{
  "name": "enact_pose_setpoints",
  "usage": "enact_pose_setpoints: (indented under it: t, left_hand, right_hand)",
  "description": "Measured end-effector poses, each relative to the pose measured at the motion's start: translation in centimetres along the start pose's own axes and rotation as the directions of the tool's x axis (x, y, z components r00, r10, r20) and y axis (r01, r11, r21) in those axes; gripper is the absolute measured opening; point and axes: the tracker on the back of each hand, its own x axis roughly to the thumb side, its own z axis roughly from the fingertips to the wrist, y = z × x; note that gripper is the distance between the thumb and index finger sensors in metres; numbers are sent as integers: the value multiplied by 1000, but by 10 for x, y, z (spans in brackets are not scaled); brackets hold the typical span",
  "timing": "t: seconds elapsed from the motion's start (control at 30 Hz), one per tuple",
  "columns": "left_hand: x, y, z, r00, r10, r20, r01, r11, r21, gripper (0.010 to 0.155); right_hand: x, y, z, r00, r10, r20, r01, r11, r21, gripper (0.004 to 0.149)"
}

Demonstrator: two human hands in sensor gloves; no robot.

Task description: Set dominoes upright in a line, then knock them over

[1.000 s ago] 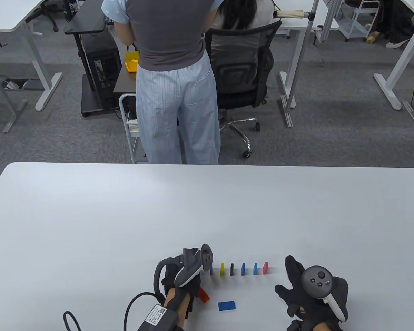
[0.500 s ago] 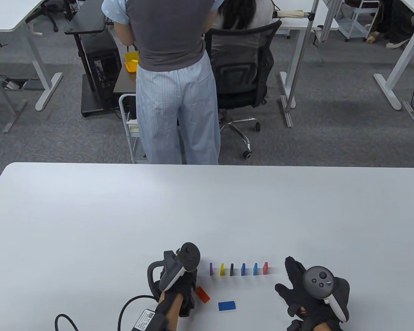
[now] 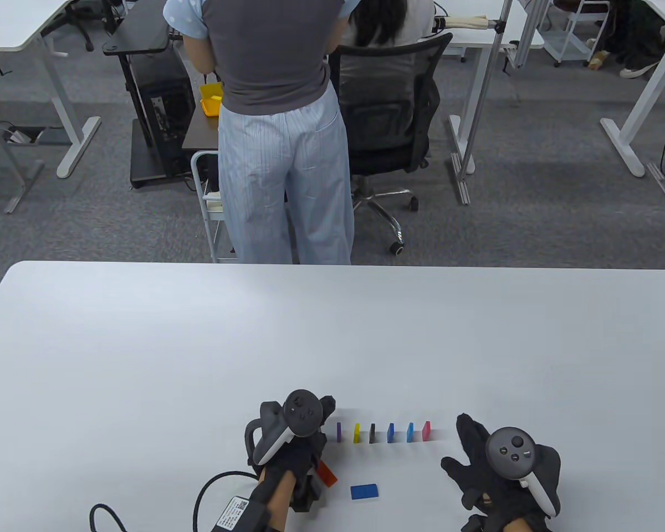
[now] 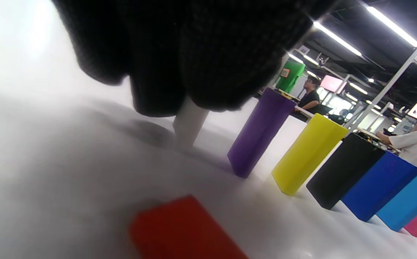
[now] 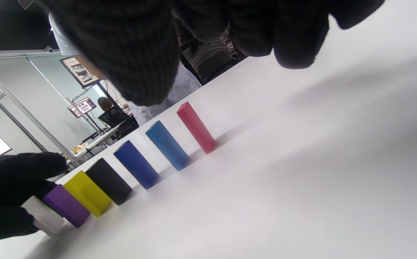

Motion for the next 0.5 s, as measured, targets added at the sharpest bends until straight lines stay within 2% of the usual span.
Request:
enact_pose_setpoints:
  t: [0.5]
  left_hand:
    - [3,-9,-4,999,-39,33,40,999,-37,69]
  right_hand:
    - [0,2,0,1000,3,2,-3,1000,9,82]
